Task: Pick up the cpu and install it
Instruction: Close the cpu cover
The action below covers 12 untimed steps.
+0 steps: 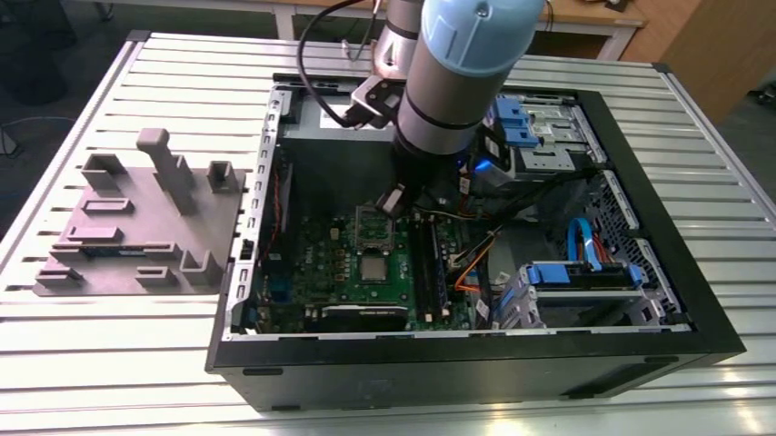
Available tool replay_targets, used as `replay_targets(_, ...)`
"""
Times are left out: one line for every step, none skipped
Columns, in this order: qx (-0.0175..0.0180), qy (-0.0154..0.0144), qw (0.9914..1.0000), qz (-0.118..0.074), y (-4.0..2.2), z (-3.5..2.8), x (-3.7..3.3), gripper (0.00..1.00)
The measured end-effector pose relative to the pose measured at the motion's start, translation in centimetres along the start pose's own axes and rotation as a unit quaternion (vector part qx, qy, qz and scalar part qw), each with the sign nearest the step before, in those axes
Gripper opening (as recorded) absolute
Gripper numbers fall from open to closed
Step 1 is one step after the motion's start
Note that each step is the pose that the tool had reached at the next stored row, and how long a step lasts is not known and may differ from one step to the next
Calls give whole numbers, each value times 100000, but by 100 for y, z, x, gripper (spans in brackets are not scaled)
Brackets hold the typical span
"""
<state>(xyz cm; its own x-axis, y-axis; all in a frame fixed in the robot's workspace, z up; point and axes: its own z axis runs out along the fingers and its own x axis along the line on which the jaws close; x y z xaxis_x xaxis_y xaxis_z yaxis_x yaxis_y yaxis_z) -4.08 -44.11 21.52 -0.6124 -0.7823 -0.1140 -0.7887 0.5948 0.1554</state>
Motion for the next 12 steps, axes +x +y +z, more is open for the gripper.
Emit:
replay_targets(35,41,100000,5,2,-11,-2,10)
replay_targets(65,80,100000,6,4,-21,-3,10)
replay_targets(109,131,100000,11,6,-30,-4,10)
replay_targets(167,201,100000,15,8,-37,-5,10)
replay_targets(248,311,99999,20,9,-43,-5,10)
replay_targets(376,481,99998,27,11,-47,-4,10)
replay_targets(507,658,99997,18,11,-49,-4,10)
replay_targets(634,830,99995,6,12,-51,-4,10)
replay_targets(745,977,99992,-14,13,-53,-4,10)
replay_targets(795,1061,99991,-41,16,-56,-2,10)
replay_targets(805,1081,99991,-73,20,-62,0,10)
replay_targets(802,1081,99991,-104,24,-69,1,10)
